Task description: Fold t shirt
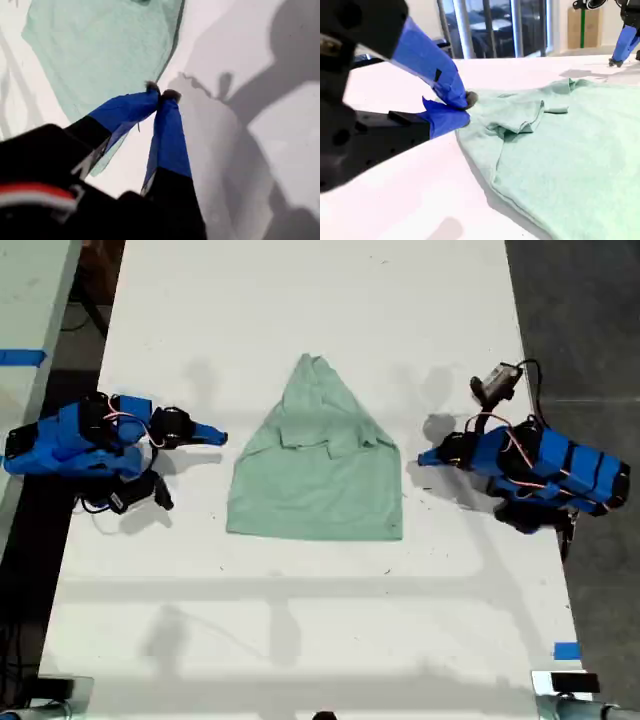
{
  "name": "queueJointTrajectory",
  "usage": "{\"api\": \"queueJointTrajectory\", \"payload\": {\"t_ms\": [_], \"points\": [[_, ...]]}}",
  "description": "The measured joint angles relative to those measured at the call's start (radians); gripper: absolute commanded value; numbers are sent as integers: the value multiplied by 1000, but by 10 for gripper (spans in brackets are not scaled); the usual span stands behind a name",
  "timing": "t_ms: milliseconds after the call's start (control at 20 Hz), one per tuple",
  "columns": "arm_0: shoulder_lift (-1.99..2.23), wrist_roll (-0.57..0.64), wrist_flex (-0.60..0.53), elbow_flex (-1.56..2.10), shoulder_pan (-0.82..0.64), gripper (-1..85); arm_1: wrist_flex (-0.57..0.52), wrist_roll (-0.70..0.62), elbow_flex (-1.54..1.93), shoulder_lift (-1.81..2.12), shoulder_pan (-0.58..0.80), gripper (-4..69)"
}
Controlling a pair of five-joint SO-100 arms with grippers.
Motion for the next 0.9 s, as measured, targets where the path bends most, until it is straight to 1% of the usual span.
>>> {"api": "queueJointTrajectory", "payload": {"t_ms": [200, 500, 550, 600, 650, 700, 750, 800, 900], "points": [[0, 0, 6, 0, 3, -1, 12, 20, 0, 0, 0, 21], [0, 0, 6, 0, 3, -1, 12, 18, 0, 0, 0, 22], [0, 0, 6, 0, 3, -1, 11, 9, 0, -2, -18, 22], [0, 0, 6, 0, 3, -1, -8, -5, -2, -6, -38, 22], [0, 0, 6, 0, 3, -1, -26, -6, -20, -37, -41, 39], [0, 0, 6, 0, 3, -1, -66, -6, -51, -123, -51, 97], [0, 0, 6, 0, 3, -1, -133, -6, -89, -247, -86, 133], [0, 0, 6, 0, 3, -1, -212, -6, -133, -390, -114, 142], [0, 0, 9, 0, 3, -1, -327, -6, -207, -652, -135, 154]]}}
